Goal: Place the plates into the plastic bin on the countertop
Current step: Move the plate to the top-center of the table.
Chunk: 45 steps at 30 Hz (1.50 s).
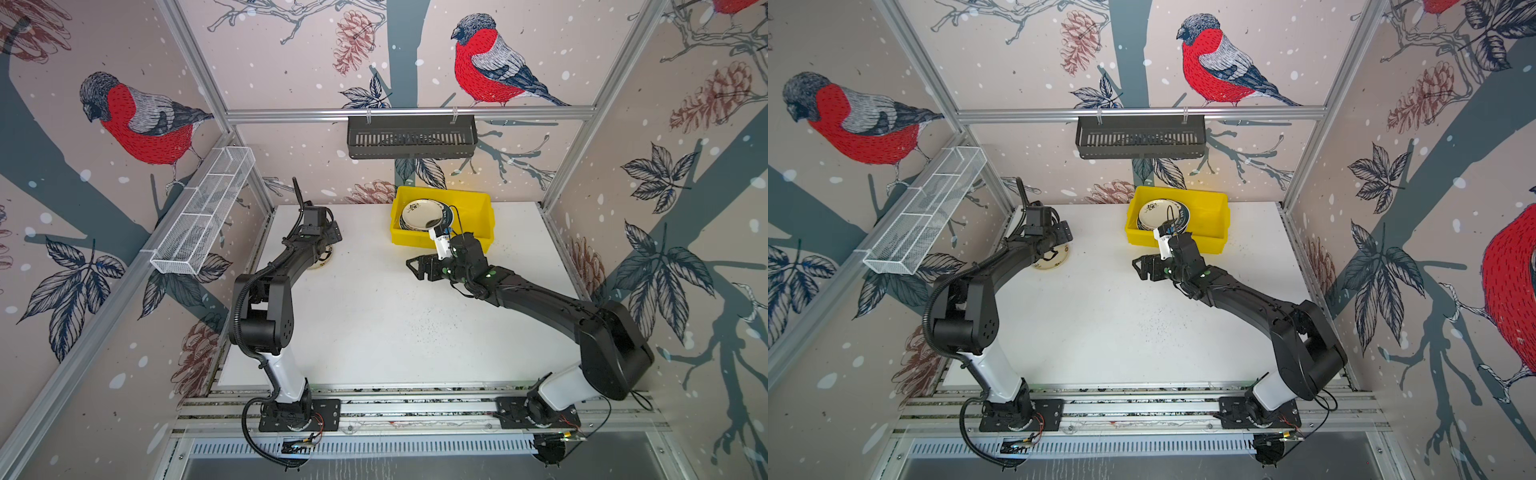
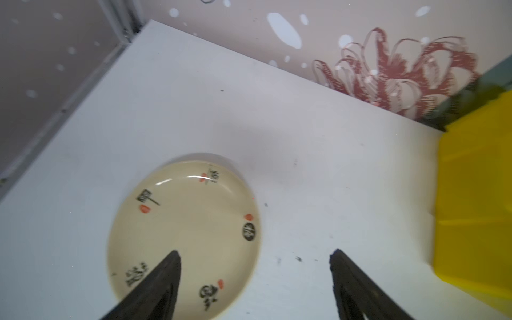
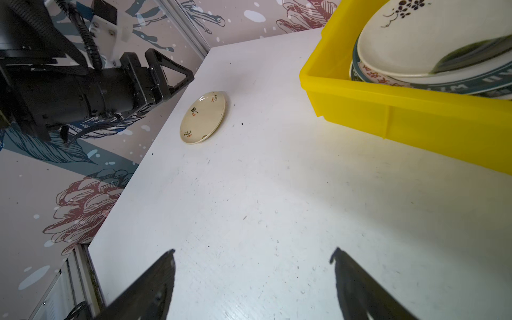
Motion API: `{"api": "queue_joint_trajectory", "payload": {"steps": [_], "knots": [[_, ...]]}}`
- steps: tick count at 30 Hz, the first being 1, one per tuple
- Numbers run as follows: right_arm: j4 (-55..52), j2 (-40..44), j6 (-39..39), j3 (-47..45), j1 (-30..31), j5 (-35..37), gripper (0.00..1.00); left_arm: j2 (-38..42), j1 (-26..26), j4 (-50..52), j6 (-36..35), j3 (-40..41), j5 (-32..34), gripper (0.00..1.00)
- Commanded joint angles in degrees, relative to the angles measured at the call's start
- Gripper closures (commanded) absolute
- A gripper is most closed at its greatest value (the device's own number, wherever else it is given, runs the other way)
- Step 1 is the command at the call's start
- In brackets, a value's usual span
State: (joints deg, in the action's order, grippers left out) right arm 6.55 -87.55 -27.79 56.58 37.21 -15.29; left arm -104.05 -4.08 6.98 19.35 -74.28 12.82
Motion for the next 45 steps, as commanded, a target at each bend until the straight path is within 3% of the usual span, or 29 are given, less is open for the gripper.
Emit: {"api": "queue_joint_trajectory", "payload": {"steps": [1,7,16,27,34,38,45], "knots": [[-1.69,0.22,2.21,-0.86,0.31,-1.02,0.11,-1.92,1.05,4.54,-4.66,-2.29,9.08,0.21],[-1.51,1.63,2.29,-3.53,0.05,-0.28,0.11,-5.9,4.11,5.79,-3.64,-5.52,4.25,0.22],[-2.68,1.32,3.73,-3.95,-1.33,-0.79,0.11,-6.65,13.65,4.5,-3.32,-5.86,-9.62,0.21],[-2.04,0.88,3.27,-5.24,-2.58,-2.33,0.11,-12.19,15.94,6.8,-8.96,-11.24,-12.6,0.18],[-3.93,2.55,3.93,-5.72,-4.07,-0.65,0.11,-13.61,21.45,4.69,-9.93,-11.94,-22.8,0.26],[-4.74,3.69,4.67,-5.41,-4.42,0.68,0.11,-16.27,23.84,4.34,-8.87,-12.4,-32.27,0.34],[-5.07,3.54,4.63,-5.82,-5.21,0.51,0.11,-18.24,24.03,3.99,-10.67,-12.08,-34.54,0.36]]}}
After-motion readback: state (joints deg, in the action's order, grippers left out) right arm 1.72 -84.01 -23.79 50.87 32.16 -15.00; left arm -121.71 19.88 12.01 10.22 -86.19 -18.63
